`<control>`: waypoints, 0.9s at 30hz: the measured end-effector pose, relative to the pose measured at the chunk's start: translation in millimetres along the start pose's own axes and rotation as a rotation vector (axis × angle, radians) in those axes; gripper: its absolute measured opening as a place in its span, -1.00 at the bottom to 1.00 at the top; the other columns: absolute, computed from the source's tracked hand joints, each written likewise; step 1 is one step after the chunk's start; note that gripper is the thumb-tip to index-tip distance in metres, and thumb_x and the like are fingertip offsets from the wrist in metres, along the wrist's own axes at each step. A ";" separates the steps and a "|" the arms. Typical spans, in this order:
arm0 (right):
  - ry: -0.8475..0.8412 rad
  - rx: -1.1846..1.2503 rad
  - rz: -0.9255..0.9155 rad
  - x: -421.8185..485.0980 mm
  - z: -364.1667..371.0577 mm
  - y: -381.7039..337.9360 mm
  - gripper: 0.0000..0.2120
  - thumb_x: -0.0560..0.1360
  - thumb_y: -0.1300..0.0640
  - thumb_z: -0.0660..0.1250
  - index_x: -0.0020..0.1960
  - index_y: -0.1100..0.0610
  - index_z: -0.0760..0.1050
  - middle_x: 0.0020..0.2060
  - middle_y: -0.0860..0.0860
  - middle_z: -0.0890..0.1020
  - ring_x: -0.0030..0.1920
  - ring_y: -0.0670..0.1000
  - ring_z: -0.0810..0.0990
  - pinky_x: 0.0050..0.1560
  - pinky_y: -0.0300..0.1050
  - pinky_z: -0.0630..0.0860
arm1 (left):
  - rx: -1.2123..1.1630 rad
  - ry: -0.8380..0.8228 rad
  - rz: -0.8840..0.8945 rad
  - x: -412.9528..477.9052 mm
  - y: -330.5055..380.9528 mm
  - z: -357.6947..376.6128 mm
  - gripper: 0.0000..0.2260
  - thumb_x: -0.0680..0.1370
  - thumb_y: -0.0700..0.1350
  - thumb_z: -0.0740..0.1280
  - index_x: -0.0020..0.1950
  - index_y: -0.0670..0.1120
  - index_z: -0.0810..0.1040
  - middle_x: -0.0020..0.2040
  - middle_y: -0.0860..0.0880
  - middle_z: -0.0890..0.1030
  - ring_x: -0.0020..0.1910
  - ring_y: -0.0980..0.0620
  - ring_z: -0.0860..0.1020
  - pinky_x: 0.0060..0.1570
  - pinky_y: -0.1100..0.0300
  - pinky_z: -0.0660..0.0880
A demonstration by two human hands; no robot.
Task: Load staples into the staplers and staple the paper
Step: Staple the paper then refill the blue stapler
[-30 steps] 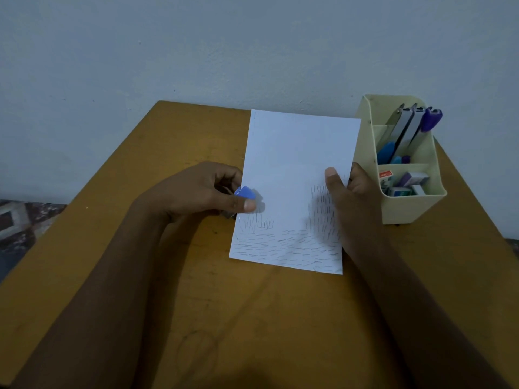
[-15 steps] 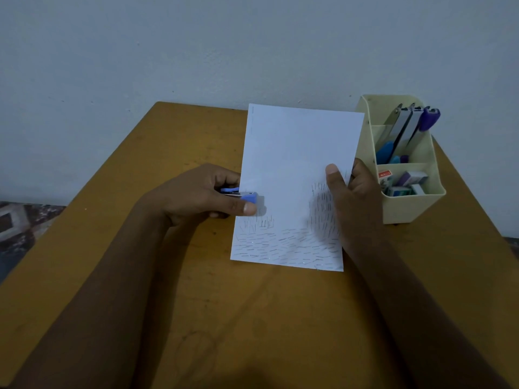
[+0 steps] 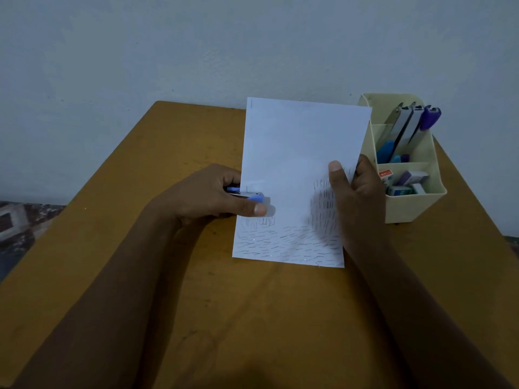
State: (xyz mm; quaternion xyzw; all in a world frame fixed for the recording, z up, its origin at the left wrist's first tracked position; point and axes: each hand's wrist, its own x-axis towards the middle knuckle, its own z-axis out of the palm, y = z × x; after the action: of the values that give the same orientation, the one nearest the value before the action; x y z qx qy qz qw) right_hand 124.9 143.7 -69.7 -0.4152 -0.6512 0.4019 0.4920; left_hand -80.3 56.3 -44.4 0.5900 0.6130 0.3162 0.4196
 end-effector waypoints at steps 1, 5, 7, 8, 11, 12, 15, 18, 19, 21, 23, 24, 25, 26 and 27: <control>0.005 0.004 -0.006 -0.1 -0.4 -0.3 -0.88 0.59 0.08 0.21 0.12 0.00 0.42 -0.01 -0.20 0.56 0.02 -0.23 0.55 0.04 -0.44 0.47 | 0.001 -0.011 -0.008 0.1 0.5 -0.4 -0.65 0.33 0.04 0.45 0.03 -0.10 0.66 -0.06 0.06 0.71 -0.11 -0.08 0.66 -0.17 0.04 0.49; 0.005 0.017 -0.021 -0.6 -0.6 -0.5 -0.89 0.59 0.10 0.21 0.10 0.02 0.42 -0.05 -0.24 0.56 -0.02 -0.30 0.55 0.00 -0.48 0.47 | -0.011 -0.030 -0.012 -0.3 1.3 -0.4 -0.69 0.32 0.02 0.46 0.01 -0.06 0.66 -0.06 0.09 0.71 -0.08 0.05 0.68 -0.16 0.24 0.58; 0.006 0.021 -0.021 -0.7 -0.7 -0.2 -0.88 0.59 0.10 0.21 0.11 0.03 0.43 -0.04 -0.21 0.57 -0.02 -0.30 0.55 0.00 -0.46 0.48 | -0.023 -0.026 -0.010 0.1 1.6 -0.1 -0.69 0.32 0.01 0.45 0.02 -0.06 0.65 -0.05 0.09 0.71 -0.09 0.06 0.68 -0.19 0.30 0.57; 0.004 0.026 -0.020 -0.8 -0.7 -0.1 -0.89 0.59 0.11 0.21 0.11 0.02 0.43 -0.04 -0.22 0.56 -0.03 -0.31 0.55 -0.01 -0.47 0.47 | -0.017 -0.023 -0.011 0.3 1.5 -0.1 -0.68 0.33 0.02 0.45 0.03 -0.07 0.65 -0.05 0.09 0.71 -0.09 0.06 0.68 -0.20 0.31 0.57; 0.001 0.020 -0.020 -0.8 -0.5 0.1 -0.89 0.59 0.10 0.21 0.11 0.02 0.42 -0.05 -0.25 0.55 -0.04 -0.32 0.54 -0.01 -0.49 0.46 | 0.017 -0.002 -0.007 0.7 2.1 1.5 -0.68 0.34 0.06 0.43 0.00 -0.08 0.65 -0.08 0.11 0.71 -0.19 0.09 0.66 -0.34 0.36 0.47; 0.003 0.015 -0.019 -0.6 -0.3 0.3 -0.89 0.59 0.10 0.21 0.11 0.02 0.42 -0.05 -0.26 0.55 -0.04 -0.33 0.54 -0.01 -0.49 0.46 | 0.017 0.009 -0.001 1.0 2.0 2.4 -0.70 0.34 0.07 0.42 -0.03 -0.07 0.65 -0.11 0.10 0.71 -0.27 0.12 0.63 -0.39 0.37 0.41; 0.003 0.014 -0.012 -0.2 -0.2 1.4 -0.88 0.59 0.09 0.21 0.11 0.01 0.42 -0.04 -0.27 0.54 -0.02 -0.33 0.53 0.00 -0.49 0.46 | -0.035 0.029 0.023 0.9 2.0 5.5 -0.78 0.36 0.05 0.41 -0.10 -0.05 0.63 -0.19 0.09 0.69 -0.38 0.19 0.55 -0.43 0.39 0.35; -0.004 0.009 -0.008 0.8 -0.4 2.5 -0.88 0.59 0.08 0.21 0.12 0.01 0.42 -0.03 -0.27 0.54 -0.01 -0.32 0.53 0.03 -0.48 0.46 | -0.068 0.041 0.040 0.8 2.6 7.9 -0.83 0.38 0.01 0.41 -0.11 -0.05 0.61 -0.20 0.10 0.69 -0.34 0.18 0.60 -0.42 0.42 0.37; -0.007 0.011 -0.005 1.0 -0.5 2.8 -0.88 0.59 0.08 0.21 0.12 0.00 0.42 -0.04 -0.28 0.54 -0.01 -0.34 0.53 0.02 -0.48 0.46 | -0.087 0.044 0.043 0.8 3.2 9.3 -0.84 0.37 -0.01 0.41 -0.13 -0.05 0.61 -0.21 0.10 0.69 -0.33 0.18 0.61 -0.42 0.43 0.38; -0.008 0.011 -0.003 1.4 -0.2 3.6 -0.87 0.59 0.08 0.20 0.12 0.00 0.42 -0.03 -0.28 0.54 -0.02 -0.35 0.53 0.02 -0.48 0.46 | -0.115 0.046 0.049 1.1 3.7 11.6 -0.84 0.36 -0.01 0.42 -0.13 -0.05 0.61 -0.20 0.08 0.69 -0.28 0.16 0.64 -0.40 0.44 0.41; -0.006 0.006 -0.007 1.4 0.0 4.1 -0.88 0.59 0.08 0.20 0.12 0.00 0.42 -0.04 -0.30 0.53 -0.03 -0.38 0.52 0.00 -0.51 0.45 | -0.135 0.056 0.049 1.5 3.1 13.4 -0.80 0.35 -0.01 0.43 -0.10 -0.08 0.63 -0.15 0.04 0.71 -0.23 0.12 0.66 -0.37 0.42 0.43; -0.006 0.008 -0.007 1.2 0.1 4.0 -0.88 0.59 0.09 0.20 0.12 0.00 0.42 -0.04 -0.30 0.53 -0.04 -0.40 0.51 -0.02 -0.53 0.44 | -0.145 0.063 0.049 1.6 2.0 13.8 -0.78 0.35 -0.01 0.44 -0.08 -0.09 0.64 -0.13 0.03 0.71 -0.22 0.11 0.67 -0.36 0.41 0.44; -0.006 0.011 -0.006 1.2 0.1 4.3 -0.88 0.59 0.09 0.20 0.12 0.00 0.42 -0.04 -0.30 0.53 -0.05 -0.41 0.51 -0.03 -0.54 0.43 | -0.150 0.071 0.050 1.8 1.2 14.3 -0.77 0.36 -0.02 0.47 -0.07 -0.11 0.64 -0.12 0.01 0.71 -0.21 0.10 0.67 -0.35 0.40 0.45; -0.006 0.016 -0.004 1.3 0.0 4.5 -0.87 0.59 0.09 0.20 0.13 0.01 0.42 -0.04 -0.28 0.54 -0.04 -0.40 0.52 -0.03 -0.53 0.44 | -0.149 0.082 0.051 2.5 -0.1 14.8 -0.77 0.38 -0.04 0.49 -0.05 -0.13 0.64 -0.11 0.00 0.71 -0.19 0.08 0.67 -0.33 0.37 0.47; -0.008 0.021 0.000 1.3 -0.1 4.8 -0.86 0.59 0.09 0.20 0.13 0.02 0.43 -0.03 -0.27 0.55 -0.04 -0.39 0.52 -0.02 -0.52 0.45 | -0.148 0.096 0.055 3.2 -1.4 15.6 -0.79 0.41 -0.06 0.50 -0.03 -0.14 0.65 -0.09 -0.01 0.71 -0.16 0.05 0.68 -0.29 0.32 0.51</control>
State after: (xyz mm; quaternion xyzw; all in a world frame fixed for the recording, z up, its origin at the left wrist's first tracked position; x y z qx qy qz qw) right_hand 125.5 146.5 -73.8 -0.4087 -0.6488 0.4103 0.4937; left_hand -66.9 57.7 -53.0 0.5583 0.5910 0.3996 0.4235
